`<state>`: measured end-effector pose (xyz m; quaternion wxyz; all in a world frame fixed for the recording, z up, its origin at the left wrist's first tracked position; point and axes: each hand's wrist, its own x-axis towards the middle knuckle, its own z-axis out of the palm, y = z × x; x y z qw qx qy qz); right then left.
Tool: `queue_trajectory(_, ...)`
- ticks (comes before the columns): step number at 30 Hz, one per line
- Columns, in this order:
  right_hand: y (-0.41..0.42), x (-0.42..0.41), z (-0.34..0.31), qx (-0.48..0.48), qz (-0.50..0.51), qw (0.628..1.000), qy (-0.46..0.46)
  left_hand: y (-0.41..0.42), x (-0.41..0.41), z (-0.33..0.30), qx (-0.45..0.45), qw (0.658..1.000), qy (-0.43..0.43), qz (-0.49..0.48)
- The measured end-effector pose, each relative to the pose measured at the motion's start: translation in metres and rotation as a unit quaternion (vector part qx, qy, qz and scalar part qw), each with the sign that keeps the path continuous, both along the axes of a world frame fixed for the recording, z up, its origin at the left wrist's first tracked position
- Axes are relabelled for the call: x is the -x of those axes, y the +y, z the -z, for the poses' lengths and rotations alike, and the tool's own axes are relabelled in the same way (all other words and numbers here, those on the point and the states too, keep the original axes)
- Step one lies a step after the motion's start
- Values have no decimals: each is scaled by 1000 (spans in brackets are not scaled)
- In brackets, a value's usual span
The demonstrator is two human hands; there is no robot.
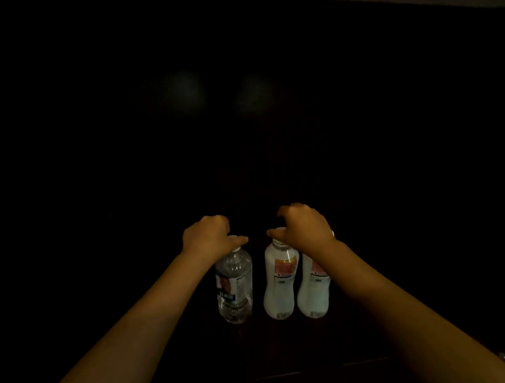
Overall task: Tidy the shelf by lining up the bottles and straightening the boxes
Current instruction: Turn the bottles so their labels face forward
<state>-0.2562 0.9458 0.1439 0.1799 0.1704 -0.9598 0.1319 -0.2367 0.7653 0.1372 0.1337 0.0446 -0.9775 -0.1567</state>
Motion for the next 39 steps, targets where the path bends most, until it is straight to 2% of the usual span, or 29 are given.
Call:
queue_trajectory(5,-6,12,9,-20,-9,1000,13,8,2,3,-8,1000,12,2)
queue_trajectory(12,1,19,12,31,-79,996,-30,4,2,2,-35,998,15,42)
queue_trajectory(19,3,26,17,128,-201,964,-122,-21,6,4,-113,982,-23,147)
queue_trajectory(24,6,31,21,166,-220,949,-155,-35,5,8,-183,968,-42,168)
queue_trajectory(31,10,31,19,200,-244,918,-239,-39,3,15,-223,958,-45,173)
queue_trajectory(33,9,30,19,212,-235,920,-230,-35,1,20,-230,960,-24,157)
queue_trajectory(36,8,27,25,208,-195,942,-178,-26,-3,28,-242,962,49,116)
queue_trajectory(39,7,24,30,216,-180,948,-152,-23,-5,34,-277,952,79,98)
